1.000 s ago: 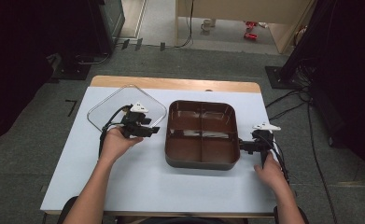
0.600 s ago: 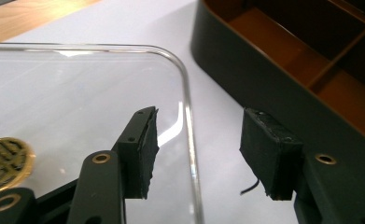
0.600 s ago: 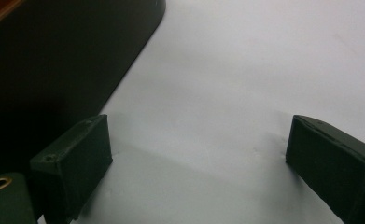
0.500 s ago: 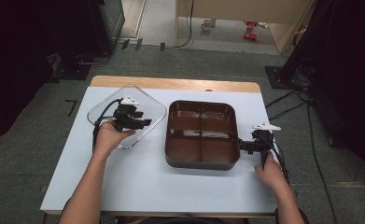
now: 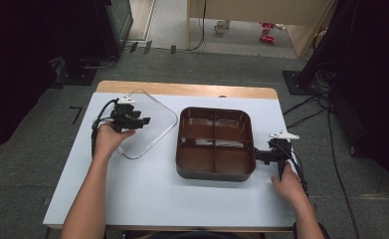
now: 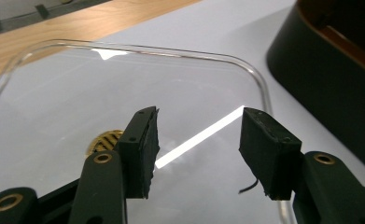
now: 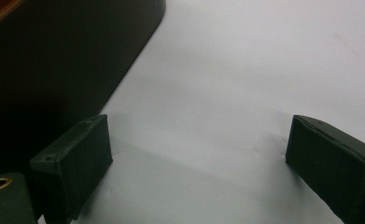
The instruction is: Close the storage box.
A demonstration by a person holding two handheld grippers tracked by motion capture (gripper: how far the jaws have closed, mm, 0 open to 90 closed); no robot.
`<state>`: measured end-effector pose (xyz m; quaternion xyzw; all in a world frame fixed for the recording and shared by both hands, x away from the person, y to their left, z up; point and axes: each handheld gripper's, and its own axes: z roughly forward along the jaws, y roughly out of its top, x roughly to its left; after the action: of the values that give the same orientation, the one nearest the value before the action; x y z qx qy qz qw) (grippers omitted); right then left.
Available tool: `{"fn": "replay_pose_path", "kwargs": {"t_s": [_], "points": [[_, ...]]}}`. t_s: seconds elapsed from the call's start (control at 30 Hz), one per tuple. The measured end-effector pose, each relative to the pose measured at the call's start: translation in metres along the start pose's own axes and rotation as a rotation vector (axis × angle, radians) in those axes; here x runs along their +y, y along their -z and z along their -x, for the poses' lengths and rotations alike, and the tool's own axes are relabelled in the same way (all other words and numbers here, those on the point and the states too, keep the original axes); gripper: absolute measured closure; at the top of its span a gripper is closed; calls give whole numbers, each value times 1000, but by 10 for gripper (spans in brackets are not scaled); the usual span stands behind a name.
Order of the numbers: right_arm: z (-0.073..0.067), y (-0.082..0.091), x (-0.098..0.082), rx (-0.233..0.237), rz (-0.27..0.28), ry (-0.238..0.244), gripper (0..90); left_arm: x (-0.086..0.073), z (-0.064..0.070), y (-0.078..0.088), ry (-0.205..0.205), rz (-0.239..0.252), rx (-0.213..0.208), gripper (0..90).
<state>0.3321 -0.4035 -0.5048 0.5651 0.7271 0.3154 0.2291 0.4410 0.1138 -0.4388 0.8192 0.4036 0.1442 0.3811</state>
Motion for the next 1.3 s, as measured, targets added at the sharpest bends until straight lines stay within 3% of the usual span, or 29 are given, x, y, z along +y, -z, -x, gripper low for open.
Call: {"fn": "replay_pose_path", "kwargs": {"t_s": [0.23,0.5,0.67,0.8,1.03,1.3], "points": [[0,0,0,0,0,0,62,-1,-14,-6,2,-14,53,457],[0,0,0,0,1,0,63,-5,-32,-13,34,-20,102,438],[0,0,0,0,1,0,63,-9,-32,-22,16,-51,114,445],[0,0,0,-1,0,1,63,-15,-34,-27,27,-74,117,457],[0,0,0,-1,1,0,63,-20,-35,-30,22,-81,126,579],[0,0,0,-1,1,0,63,-18,-33,-29,30,-91,141,593]]}}
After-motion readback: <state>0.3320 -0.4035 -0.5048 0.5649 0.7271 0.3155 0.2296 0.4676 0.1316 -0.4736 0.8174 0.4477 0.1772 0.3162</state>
